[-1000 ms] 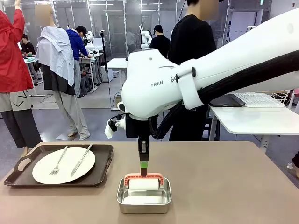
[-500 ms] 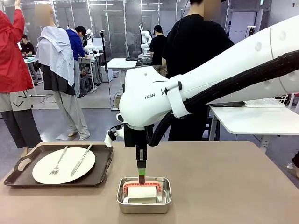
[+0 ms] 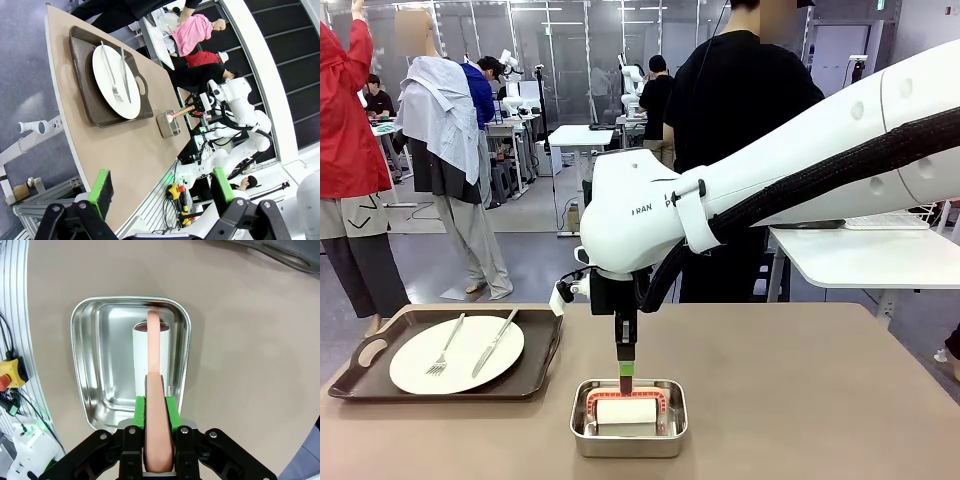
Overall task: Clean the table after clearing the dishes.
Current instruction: Place the Lint Roller back on top of the Airtight Container.
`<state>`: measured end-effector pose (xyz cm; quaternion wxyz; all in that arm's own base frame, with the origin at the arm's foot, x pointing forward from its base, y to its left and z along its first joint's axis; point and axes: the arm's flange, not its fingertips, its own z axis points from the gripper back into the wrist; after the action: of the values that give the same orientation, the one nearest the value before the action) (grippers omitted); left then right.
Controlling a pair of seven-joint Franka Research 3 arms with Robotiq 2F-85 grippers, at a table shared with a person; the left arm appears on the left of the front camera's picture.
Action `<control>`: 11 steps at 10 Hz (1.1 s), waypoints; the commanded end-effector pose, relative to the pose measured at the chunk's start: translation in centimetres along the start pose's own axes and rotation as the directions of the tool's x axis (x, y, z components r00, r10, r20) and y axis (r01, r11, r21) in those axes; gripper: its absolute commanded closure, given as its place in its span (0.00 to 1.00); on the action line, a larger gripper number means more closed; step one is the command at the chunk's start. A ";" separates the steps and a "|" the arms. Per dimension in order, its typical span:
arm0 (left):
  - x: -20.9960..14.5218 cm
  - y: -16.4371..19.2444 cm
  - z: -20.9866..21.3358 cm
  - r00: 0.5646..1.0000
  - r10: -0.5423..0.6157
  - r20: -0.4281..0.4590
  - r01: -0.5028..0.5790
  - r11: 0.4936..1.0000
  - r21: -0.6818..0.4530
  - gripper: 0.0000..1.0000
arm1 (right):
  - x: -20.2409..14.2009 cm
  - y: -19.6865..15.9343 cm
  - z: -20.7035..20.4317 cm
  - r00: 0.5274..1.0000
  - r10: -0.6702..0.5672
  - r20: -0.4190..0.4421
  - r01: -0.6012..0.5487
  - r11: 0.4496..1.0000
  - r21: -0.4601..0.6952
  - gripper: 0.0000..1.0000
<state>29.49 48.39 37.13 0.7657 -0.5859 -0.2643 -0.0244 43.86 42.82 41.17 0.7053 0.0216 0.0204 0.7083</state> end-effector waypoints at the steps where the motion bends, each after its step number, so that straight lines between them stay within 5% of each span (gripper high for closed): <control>1: -0.4 -0.1 0.1 1.000 -0.006 -0.003 0.006 1.000 0.019 0.00 | -0.7 -1.3 -2.1 0.999 0.034 -0.007 -0.034 0.999 0.018 0.80; 2: -0.4 -0.1 0.1 1.000 -0.006 -0.003 0.006 1.000 0.019 0.00 | -0.7 -1.3 -1.9 0.999 0.036 -0.003 -0.036 0.999 0.019 0.80; 5: -0.4 -0.1 0.1 1.000 -0.006 -0.003 0.006 1.000 0.019 0.00 | -0.5 -1.2 -0.7 0.999 0.033 -0.008 -0.033 0.999 -0.011 0.25; 7: -0.4 -0.1 0.1 1.000 -0.006 -0.003 0.006 1.000 0.019 0.00 | -0.8 -1.5 0.3 1.000 0.001 -0.012 -0.001 0.999 -0.039 0.00; 11: -0.4 -0.1 0.1 1.000 -0.006 -0.003 0.006 1.000 0.019 0.00 | -1.7 -1.8 3.8 1.000 -0.028 0.011 0.029 0.993 -0.114 0.00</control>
<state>29.48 48.40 37.13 0.7657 -0.5859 -0.2644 -0.0244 46.62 41.50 44.49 0.7080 0.0008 -0.0150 0.7060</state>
